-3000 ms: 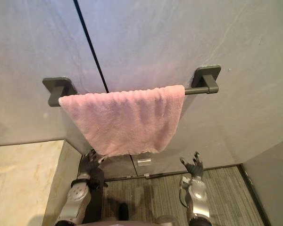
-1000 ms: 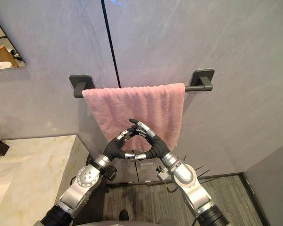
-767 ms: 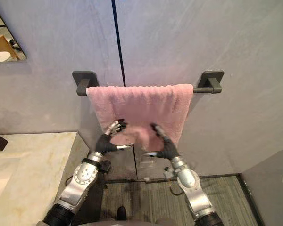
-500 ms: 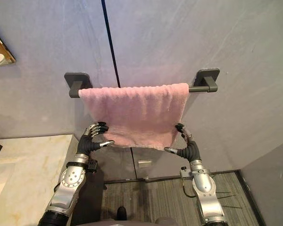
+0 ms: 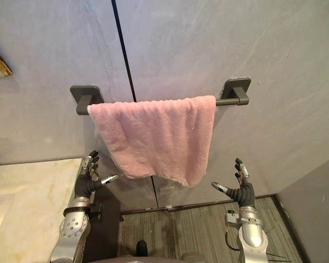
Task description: Organize washtable
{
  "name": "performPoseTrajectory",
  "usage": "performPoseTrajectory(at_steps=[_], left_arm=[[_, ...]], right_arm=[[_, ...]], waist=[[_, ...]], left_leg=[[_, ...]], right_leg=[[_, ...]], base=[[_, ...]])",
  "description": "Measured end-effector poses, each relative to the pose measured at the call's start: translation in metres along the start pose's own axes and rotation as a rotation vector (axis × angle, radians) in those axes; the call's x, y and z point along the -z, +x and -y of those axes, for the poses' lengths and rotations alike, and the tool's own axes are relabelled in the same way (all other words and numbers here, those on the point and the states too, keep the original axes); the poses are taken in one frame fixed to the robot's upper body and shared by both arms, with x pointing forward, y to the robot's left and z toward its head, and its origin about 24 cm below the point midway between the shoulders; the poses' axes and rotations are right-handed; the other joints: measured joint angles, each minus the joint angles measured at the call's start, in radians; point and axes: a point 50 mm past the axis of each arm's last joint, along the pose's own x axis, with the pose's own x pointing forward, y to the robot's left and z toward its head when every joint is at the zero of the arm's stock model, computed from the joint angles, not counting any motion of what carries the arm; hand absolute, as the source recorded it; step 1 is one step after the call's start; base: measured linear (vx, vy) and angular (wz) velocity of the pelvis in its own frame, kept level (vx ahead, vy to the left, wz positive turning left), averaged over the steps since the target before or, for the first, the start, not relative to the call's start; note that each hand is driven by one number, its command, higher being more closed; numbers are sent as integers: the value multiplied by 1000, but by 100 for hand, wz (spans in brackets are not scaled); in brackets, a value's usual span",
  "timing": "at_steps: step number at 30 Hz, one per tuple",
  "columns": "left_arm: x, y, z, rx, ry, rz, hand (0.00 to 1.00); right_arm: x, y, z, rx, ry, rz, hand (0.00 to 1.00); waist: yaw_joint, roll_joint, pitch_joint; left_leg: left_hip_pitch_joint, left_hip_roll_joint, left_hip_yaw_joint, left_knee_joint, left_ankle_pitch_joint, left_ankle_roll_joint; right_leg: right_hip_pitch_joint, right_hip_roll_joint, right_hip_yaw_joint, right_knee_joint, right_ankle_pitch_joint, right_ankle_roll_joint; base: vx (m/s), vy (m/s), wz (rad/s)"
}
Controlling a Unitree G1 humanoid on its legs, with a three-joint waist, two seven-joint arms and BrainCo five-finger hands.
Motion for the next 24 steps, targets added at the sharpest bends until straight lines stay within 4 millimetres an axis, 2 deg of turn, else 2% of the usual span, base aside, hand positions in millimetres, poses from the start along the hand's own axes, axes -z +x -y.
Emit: performPoseTrajectory(at_steps=[2, 6, 14, 16, 19, 22, 24], left_arm=[[8, -4, -2, -4, -7, -34, 0], [52, -19, -2, 24, 14, -237, 0], [113, -57, -5, 57, 49, -549, 0], [121, -64, -6, 61, 56, -596, 0], [122, -65, -6, 62, 59, -607, 0], [123, -60, -6, 52, 60, -610, 0], [123, -54, -8, 32, 71, -609, 0]], right_arm=[[16, -4, 4, 10, -25, -71, 0], [68, -22, 1, -4, -34, -320, 0], [119, -46, -8, -72, -72, -595, 0], [125, -50, -10, -83, -79, -635, 0], [124, -48, -12, -88, -80, -634, 0], [120, -38, -22, -107, -86, -610, 0], [114, -27, -37, -141, -72, -575, 0]], waist=[[2, 3, 0], [4, 13, -3], [8, 14, 1], [12, 11, 7], [30, 4, 27], [38, -2, 51], [44, -11, 65]], left_leg=[[-1, 0, -3, 0, -1, 0], [-4, 0, -8, 0, -9, -3], [1, 0, -4, 0, -19, -5], [0, 0, 7, 0, -22, -5], [-7, 1, 27, 0, -27, -1], [-27, 5, 62, 8, -31, -4], [-79, 16, 74, 59, -46, 5]], right_leg=[[3, 0, -4, -4, 0, 0], [12, -1, -17, -19, -1, -4], [15, -1, -7, -26, -3, 0], [9, -1, 8, -25, -4, 0], [-9, -1, 25, -22, -4, 1], [-52, 1, 49, 10, -7, 5], [-108, 7, 65, 71, -8, 8]], base=[[1, -20, 6], [4, -25, 8], [20, -19, -3], [35, -26, -13], [15, -14, -20], [12, -9, -24], [12, -18, -18]])
